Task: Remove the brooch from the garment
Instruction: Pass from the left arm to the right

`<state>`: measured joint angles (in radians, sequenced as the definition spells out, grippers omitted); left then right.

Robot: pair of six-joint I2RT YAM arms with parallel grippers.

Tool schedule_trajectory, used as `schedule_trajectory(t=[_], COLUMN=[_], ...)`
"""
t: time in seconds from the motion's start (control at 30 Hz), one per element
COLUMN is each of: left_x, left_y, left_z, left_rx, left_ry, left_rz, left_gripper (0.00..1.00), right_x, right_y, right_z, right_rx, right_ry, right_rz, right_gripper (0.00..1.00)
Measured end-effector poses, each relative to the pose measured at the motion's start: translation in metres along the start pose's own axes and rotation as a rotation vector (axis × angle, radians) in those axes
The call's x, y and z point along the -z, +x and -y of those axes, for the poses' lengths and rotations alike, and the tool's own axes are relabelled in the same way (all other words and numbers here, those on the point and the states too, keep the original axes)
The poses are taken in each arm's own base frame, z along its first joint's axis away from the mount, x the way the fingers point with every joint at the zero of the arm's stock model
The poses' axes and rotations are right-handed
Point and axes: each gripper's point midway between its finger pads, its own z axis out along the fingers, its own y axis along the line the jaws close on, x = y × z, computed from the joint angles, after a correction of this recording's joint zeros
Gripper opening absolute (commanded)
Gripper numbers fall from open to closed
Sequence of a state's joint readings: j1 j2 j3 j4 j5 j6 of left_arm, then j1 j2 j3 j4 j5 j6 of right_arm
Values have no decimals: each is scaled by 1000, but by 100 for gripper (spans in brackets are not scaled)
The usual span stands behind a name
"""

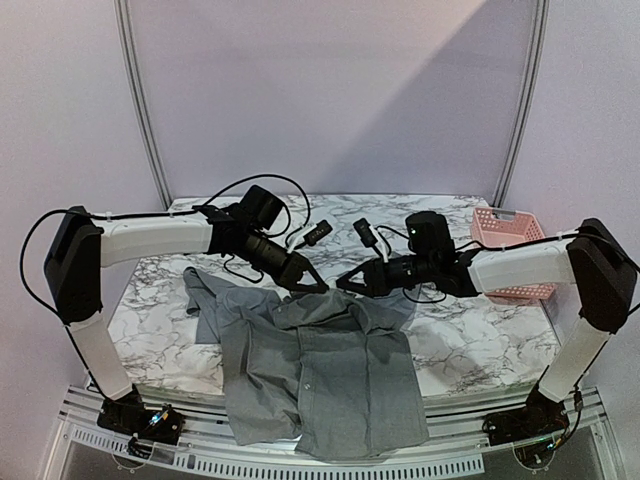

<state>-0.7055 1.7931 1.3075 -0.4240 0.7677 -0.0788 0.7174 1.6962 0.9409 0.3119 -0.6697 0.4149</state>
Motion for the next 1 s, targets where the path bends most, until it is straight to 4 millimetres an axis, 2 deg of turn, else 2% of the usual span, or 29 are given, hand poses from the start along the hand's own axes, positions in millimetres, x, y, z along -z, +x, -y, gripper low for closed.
schedule_trajectory(t=[0.43, 0.5, 0.67, 0.8, 0.93, 1.0], left_x=[1, 2, 3, 4, 7, 9], left_y=[-1, -2, -6, -10, -13, -14], left_z=[-4, -6, -9, -12, -12, -12], left_rx=[10, 23, 26, 22, 9, 3], left_ry=[-20, -24, -35, -58, -79, -85], left_rz=[4, 8, 27, 44, 55, 58], left_gripper=[0, 7, 52, 68, 72, 70], right_x=[-1, -1, -1, 0, 5, 8], right_y=[0, 0, -1, -2, -9, -15], right_z=[-3, -4, -4, 4, 8, 7], right_rx=[5, 10, 14, 13, 31, 52], right_ry=[-28, -36, -33, 18, 100, 135], right_rz=[-1, -2, 4, 19, 49, 69], right_gripper=[0, 0, 0, 0, 0, 0])
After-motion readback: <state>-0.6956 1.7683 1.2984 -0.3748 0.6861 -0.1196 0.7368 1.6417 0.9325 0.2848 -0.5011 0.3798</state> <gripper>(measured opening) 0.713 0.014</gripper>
